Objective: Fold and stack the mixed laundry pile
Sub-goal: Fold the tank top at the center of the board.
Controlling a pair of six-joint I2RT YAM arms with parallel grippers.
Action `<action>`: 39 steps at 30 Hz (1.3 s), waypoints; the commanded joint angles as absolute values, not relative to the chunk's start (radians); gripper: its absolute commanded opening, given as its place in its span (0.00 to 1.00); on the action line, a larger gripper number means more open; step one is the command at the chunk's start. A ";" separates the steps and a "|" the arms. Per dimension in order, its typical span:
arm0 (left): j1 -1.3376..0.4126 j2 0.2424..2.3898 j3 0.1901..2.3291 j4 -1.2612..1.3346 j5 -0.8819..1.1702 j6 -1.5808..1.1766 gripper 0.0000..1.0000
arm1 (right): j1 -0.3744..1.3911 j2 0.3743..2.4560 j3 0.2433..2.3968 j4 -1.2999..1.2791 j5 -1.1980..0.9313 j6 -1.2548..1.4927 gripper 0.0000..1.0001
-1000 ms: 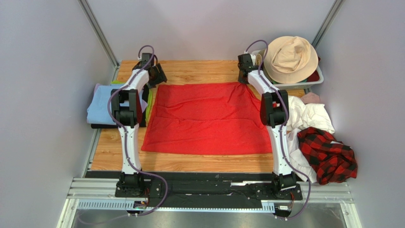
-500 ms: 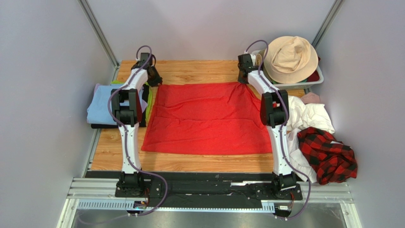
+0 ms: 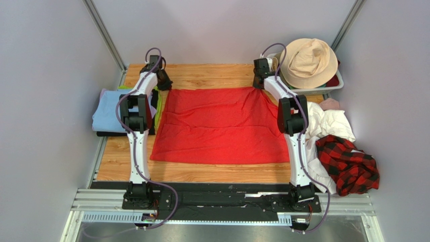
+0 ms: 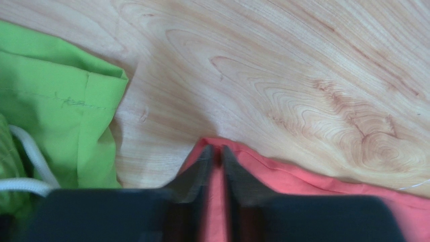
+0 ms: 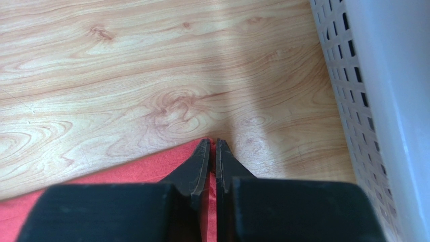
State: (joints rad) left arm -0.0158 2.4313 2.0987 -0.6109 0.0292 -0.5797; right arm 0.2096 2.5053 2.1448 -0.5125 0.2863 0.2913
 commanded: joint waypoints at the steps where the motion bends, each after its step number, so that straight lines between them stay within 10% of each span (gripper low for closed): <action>1: -0.006 2.468 2.178 -0.638 0.055 -0.586 0.03 | 0.210 2.441 2.102 -0.485 0.267 0.302 0.04; 39: -0.006 2.117 1.796 -0.267 0.029 -0.525 0.00 | 0.216 2.160 1.875 -0.485 0.296 0.281 0.00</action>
